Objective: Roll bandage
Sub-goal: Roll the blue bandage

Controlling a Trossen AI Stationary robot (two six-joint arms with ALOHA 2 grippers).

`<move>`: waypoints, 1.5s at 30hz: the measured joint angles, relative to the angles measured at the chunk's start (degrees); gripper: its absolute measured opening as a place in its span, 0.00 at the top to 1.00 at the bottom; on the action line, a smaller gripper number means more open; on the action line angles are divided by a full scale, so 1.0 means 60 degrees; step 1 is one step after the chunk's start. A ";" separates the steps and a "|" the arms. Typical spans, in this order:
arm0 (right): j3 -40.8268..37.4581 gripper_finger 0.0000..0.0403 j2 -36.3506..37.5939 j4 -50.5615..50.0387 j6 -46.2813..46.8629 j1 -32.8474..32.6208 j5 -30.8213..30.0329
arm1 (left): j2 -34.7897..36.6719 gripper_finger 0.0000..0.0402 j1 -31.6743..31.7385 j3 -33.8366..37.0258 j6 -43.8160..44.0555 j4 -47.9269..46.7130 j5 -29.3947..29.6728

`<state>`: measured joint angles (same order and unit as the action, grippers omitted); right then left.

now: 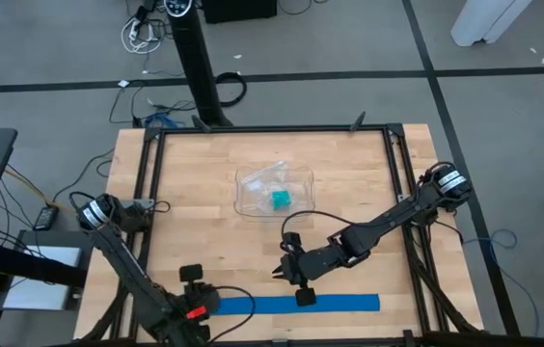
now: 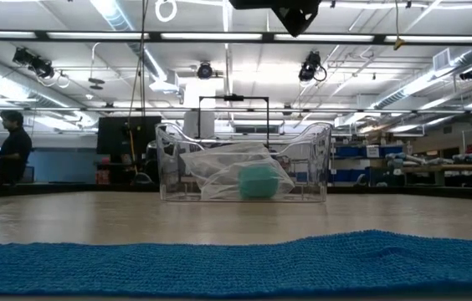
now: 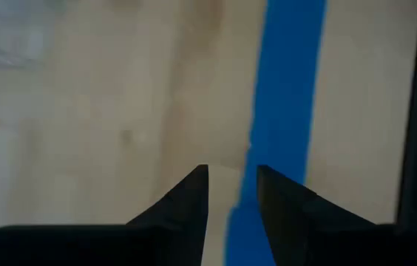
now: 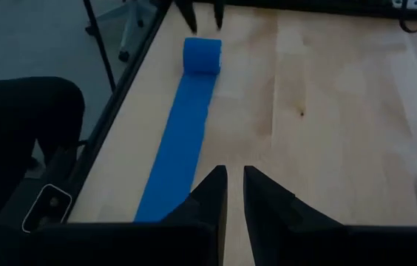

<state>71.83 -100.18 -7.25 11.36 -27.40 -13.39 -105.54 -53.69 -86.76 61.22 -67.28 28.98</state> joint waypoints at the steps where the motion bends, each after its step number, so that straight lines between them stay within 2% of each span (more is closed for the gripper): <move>1: -0.0084 0.89 0.0003 0.0137 0.0009 0.0003 -0.0007 | 0.0030 0.70 -0.0115 -0.0146 0.0172 -0.0223 0.0499; 4: -0.0381 0.89 0.0015 0.0412 0.0029 0.0000 -0.0011 | 0.0316 0.70 -0.0427 -0.0365 0.0559 -0.0256 0.1667; 6: -0.0479 0.89 0.0031 0.0599 0.0083 0.0003 -0.0011 | 0.0488 0.70 -0.0596 -0.0365 0.0783 -0.0189 0.1686; 16: -0.0564 0.89 0.0062 0.0922 0.0101 0.0003 -0.0009 | 0.0558 0.70 -0.0875 -0.0152 0.1799 -0.0304 -0.0784; 22: -0.0564 0.89 0.0062 0.0816 0.0094 0.0000 0.0129 | 0.0554 0.70 -0.0594 0.0661 0.1800 0.0255 -0.2060; 25: -0.0564 0.89 0.0062 0.0831 0.0064 0.0000 0.0168 | 0.0554 0.70 -0.0253 0.1076 0.1065 0.0990 -0.2143; 30: -0.0564 0.89 0.0095 0.0749 -0.0075 -0.0007 0.0090 | 0.0554 0.70 0.0776 0.1355 -0.1070 0.2632 -0.2122; 37: -0.0564 0.91 0.1269 -0.1037 0.0029 -0.0416 -0.1829 | 0.0554 0.70 0.2260 0.1394 -0.4610 0.5578 -0.2098; 41: -0.0561 0.92 0.2007 -0.1686 0.0084 -0.0778 -0.2474 | 0.0554 0.70 0.2921 0.1391 -0.6334 0.7472 -0.2056; 45: -0.0561 0.93 0.2404 -0.2522 0.0437 -0.1161 -0.3077 | 0.0554 0.70 0.3150 0.1391 -0.7955 0.9299 -0.2051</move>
<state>68.47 -85.76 -22.38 13.99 -34.36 -31.85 -102.21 -34.78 -78.41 13.50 -11.49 16.68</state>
